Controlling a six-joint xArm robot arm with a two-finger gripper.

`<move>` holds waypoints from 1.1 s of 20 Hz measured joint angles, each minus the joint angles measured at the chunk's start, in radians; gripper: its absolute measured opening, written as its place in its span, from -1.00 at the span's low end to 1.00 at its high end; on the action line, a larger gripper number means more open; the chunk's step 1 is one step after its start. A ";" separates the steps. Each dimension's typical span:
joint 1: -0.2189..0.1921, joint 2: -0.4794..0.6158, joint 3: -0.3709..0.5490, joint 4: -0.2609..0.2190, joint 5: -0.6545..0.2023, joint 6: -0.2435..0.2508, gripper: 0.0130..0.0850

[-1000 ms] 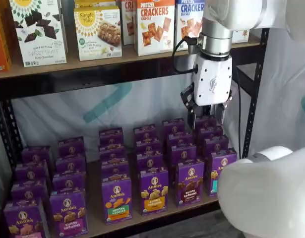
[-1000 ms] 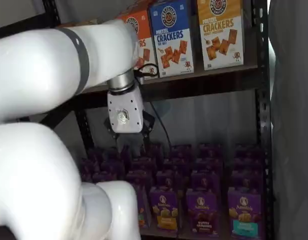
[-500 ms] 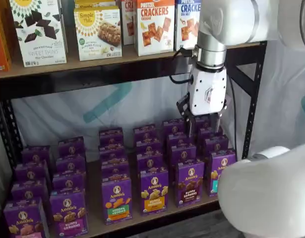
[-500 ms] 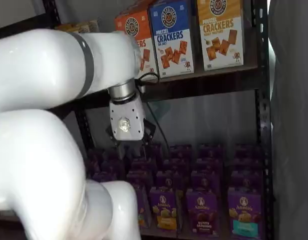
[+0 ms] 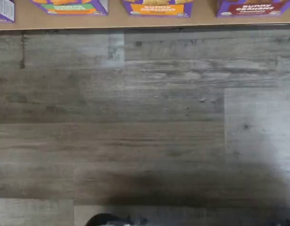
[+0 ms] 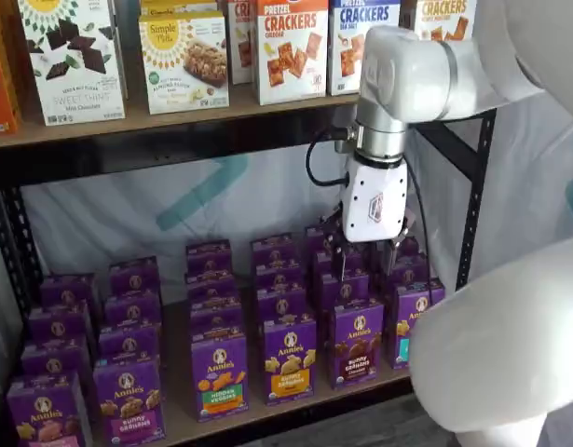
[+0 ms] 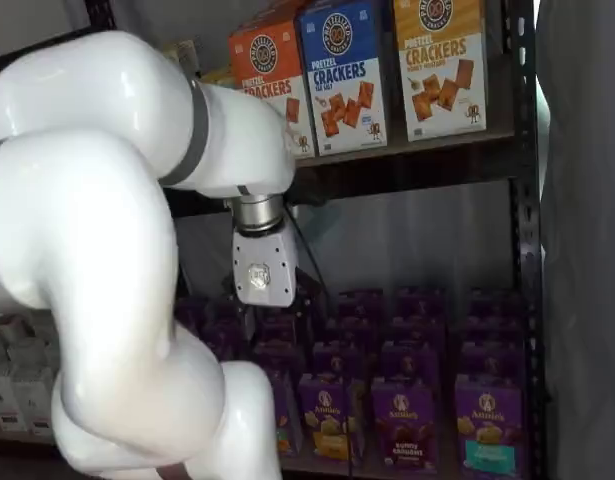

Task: Pick up the purple box with a brown patch in the center, on the bottom shelf, the fifth box from the left

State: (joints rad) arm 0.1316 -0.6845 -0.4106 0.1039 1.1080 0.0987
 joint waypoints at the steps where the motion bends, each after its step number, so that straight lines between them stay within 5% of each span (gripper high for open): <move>1: -0.001 0.021 0.002 0.002 -0.025 -0.004 1.00; 6: 0.003 0.098 0.016 -0.025 -0.138 0.004 1.00; 15: -0.031 0.236 0.049 -0.005 -0.372 -0.059 1.00; 18: -0.025 0.287 0.057 -0.058 -0.441 -0.018 1.00; 21: -0.039 0.344 0.052 0.102 -0.468 -0.160 1.00; 22: -0.042 0.364 0.047 0.120 -0.473 -0.178 1.00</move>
State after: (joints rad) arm 0.0896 -0.3202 -0.3632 0.2243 0.6355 -0.0798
